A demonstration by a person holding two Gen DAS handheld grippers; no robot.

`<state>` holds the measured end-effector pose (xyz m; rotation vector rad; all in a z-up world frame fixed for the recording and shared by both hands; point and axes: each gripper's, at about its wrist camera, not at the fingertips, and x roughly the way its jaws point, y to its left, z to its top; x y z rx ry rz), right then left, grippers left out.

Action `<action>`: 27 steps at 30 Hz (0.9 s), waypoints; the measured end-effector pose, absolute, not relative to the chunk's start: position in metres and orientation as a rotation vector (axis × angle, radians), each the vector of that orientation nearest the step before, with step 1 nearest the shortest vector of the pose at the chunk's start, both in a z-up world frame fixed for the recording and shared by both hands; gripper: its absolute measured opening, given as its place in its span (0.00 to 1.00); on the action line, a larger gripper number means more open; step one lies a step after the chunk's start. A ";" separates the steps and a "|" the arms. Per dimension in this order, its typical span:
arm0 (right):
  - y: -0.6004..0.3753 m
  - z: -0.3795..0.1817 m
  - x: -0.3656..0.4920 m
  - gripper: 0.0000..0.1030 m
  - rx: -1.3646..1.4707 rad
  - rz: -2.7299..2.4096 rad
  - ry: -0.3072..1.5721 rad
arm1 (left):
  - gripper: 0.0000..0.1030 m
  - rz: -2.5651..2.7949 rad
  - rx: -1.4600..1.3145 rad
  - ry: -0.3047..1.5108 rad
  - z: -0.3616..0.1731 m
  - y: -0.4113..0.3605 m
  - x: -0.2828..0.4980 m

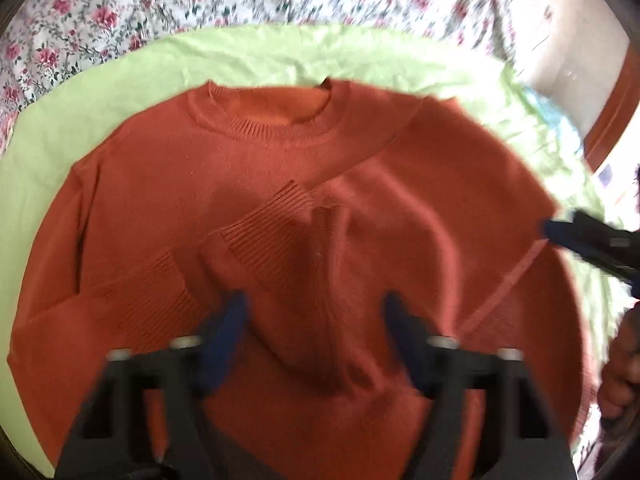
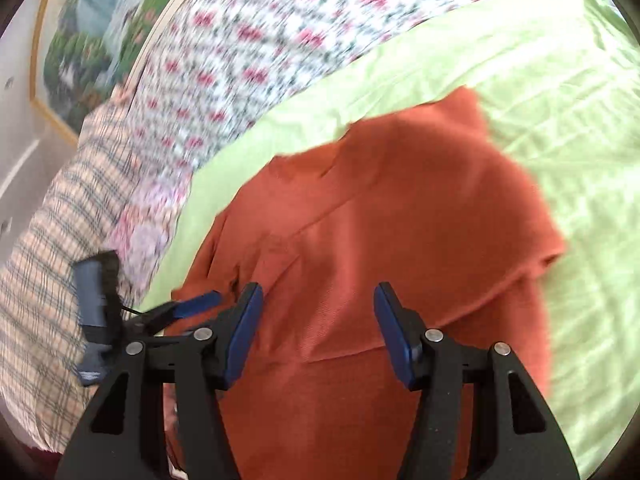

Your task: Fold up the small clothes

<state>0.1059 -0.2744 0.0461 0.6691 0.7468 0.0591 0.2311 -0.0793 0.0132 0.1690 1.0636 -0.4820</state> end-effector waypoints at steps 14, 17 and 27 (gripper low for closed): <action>-0.306 0.052 0.088 0.57 0.722 -0.015 0.682 | 0.14 -0.478 -0.066 0.970 0.028 0.032 0.241; -0.310 0.049 0.088 0.57 0.725 -0.030 0.687 | 0.17 -0.500 -0.104 1.019 0.013 0.033 0.248; -0.348 0.066 0.086 0.57 0.652 -0.180 0.690 | 0.08 -0.449 -0.179 0.960 0.009 0.062 0.242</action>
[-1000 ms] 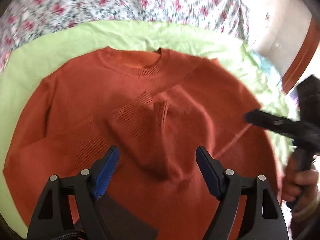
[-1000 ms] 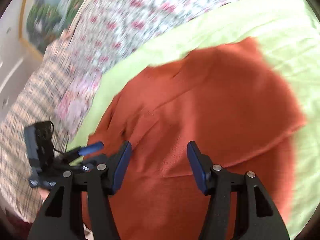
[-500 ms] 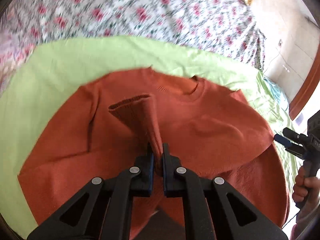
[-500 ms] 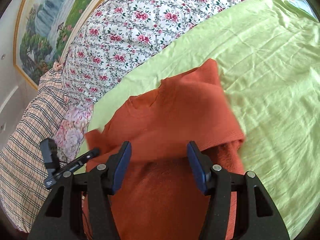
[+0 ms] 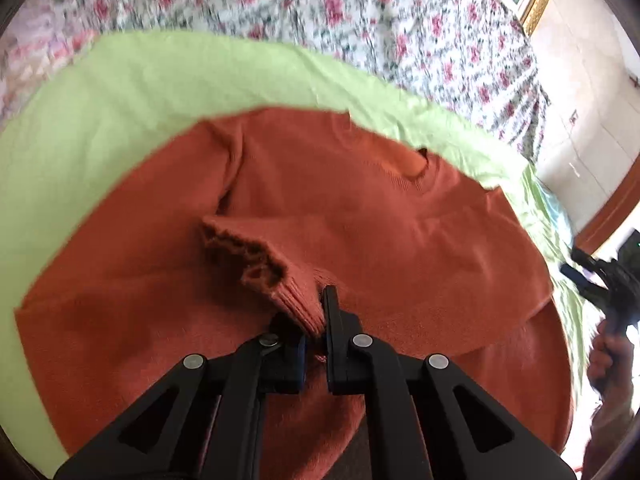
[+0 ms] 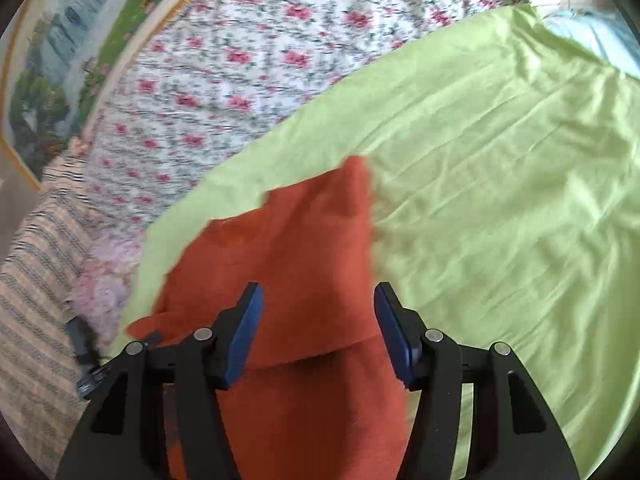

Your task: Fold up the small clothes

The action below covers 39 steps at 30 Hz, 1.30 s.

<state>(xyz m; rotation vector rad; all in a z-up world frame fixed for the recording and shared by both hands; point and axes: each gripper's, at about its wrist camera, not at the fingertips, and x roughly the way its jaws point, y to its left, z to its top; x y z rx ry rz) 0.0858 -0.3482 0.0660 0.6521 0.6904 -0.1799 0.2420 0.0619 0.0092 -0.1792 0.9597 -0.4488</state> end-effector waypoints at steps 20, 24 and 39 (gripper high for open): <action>-0.359 0.016 0.184 0.30 0.557 -0.187 0.934 | 0.07 -0.398 -0.200 0.959 0.008 0.073 0.255; -0.364 0.029 0.172 0.10 0.548 -0.186 0.877 | 0.05 -0.443 -0.149 0.895 0.021 0.056 0.247; -0.349 0.068 0.124 0.37 0.497 -0.226 0.766 | 0.54 -0.462 0.010 0.907 0.037 0.066 0.195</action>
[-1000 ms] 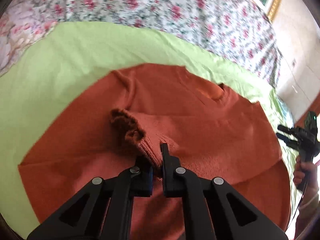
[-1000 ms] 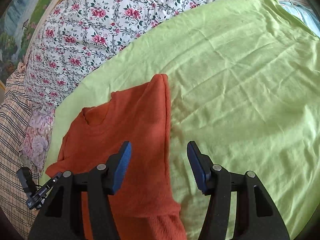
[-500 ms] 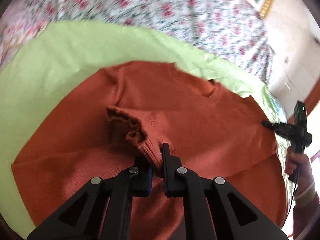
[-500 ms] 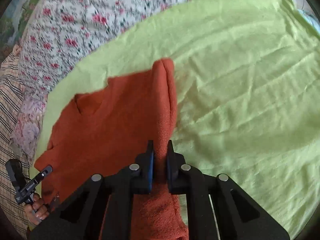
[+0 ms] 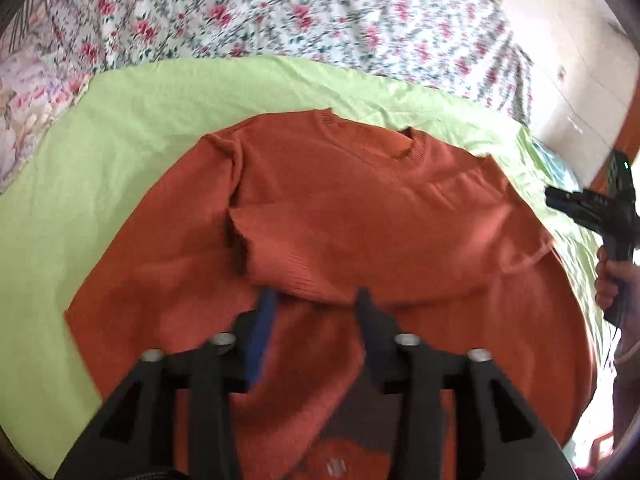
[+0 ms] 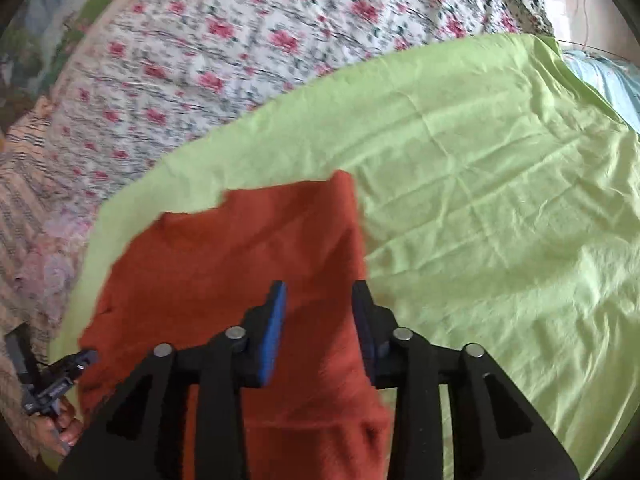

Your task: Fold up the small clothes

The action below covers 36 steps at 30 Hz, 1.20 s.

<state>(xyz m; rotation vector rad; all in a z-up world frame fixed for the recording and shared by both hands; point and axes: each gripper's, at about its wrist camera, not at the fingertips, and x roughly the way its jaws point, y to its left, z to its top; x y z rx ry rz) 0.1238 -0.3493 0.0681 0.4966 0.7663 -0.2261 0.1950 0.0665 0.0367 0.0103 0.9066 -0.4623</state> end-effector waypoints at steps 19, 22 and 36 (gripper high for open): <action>-0.223 0.042 0.109 0.37 0.535 0.053 0.891 | 0.06 -0.325 0.031 0.911 0.028 0.098 0.173; -0.219 0.044 0.110 0.37 0.531 0.065 0.887 | 0.05 -0.296 -0.036 0.859 0.051 0.125 0.163; -0.243 0.058 0.101 0.37 0.580 0.043 0.805 | 0.05 -0.428 -0.205 0.678 0.140 0.064 0.205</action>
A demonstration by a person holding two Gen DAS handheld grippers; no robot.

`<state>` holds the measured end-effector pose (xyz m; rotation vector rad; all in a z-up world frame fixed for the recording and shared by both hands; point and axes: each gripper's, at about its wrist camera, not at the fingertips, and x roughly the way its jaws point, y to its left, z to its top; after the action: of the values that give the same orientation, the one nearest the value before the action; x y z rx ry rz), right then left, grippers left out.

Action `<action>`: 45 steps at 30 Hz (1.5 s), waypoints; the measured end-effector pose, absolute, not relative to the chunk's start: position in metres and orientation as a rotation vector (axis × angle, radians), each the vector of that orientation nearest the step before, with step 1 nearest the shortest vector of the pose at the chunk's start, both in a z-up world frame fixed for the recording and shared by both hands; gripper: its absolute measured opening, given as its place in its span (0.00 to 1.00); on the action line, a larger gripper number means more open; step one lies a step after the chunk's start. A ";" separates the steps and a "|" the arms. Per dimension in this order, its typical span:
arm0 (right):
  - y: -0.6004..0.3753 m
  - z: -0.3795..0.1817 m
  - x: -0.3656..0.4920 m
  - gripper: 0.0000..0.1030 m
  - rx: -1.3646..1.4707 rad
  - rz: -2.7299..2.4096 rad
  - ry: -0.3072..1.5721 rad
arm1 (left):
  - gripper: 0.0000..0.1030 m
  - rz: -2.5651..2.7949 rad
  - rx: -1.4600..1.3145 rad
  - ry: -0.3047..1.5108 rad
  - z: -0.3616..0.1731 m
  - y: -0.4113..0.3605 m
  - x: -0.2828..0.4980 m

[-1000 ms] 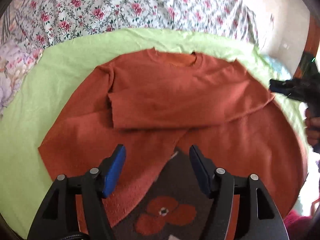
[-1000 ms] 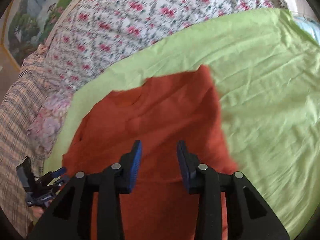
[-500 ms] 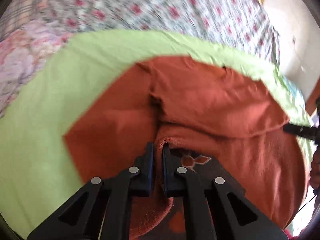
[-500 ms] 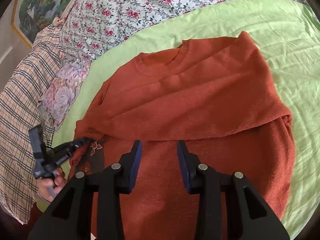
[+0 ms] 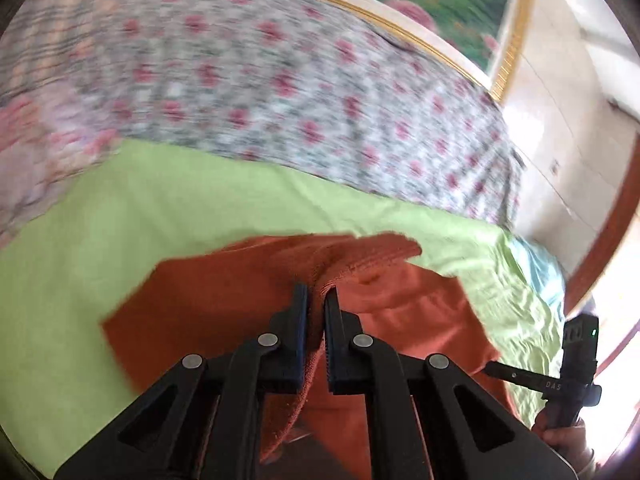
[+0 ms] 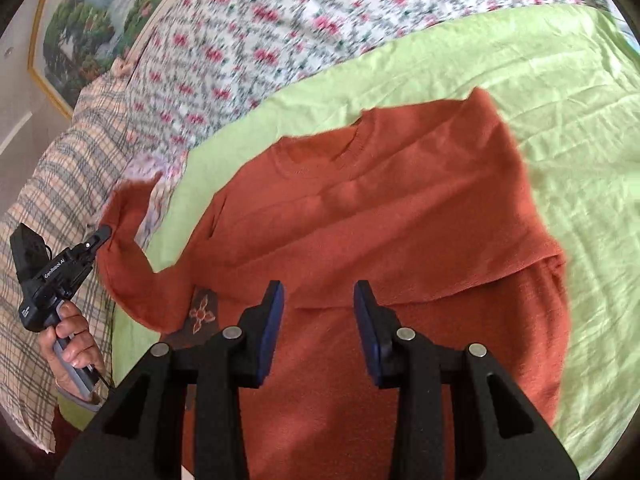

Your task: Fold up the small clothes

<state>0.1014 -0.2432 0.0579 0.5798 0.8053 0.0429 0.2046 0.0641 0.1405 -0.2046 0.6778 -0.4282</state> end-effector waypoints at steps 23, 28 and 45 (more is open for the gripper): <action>-0.279 0.030 0.127 0.51 0.755 0.041 0.818 | 0.49 -0.604 -0.076 0.897 0.029 -0.049 0.190; -0.272 0.019 0.161 0.52 0.806 0.079 0.838 | 0.55 -0.421 -0.064 0.885 0.032 0.027 0.161; -0.271 0.079 0.190 0.06 0.753 0.123 0.585 | 0.30 -0.026 -0.040 0.972 0.000 0.113 0.241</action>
<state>0.1904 -0.2713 0.0791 0.7528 0.5849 0.1227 0.2411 0.1133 0.0005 -0.0397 0.9724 -0.0260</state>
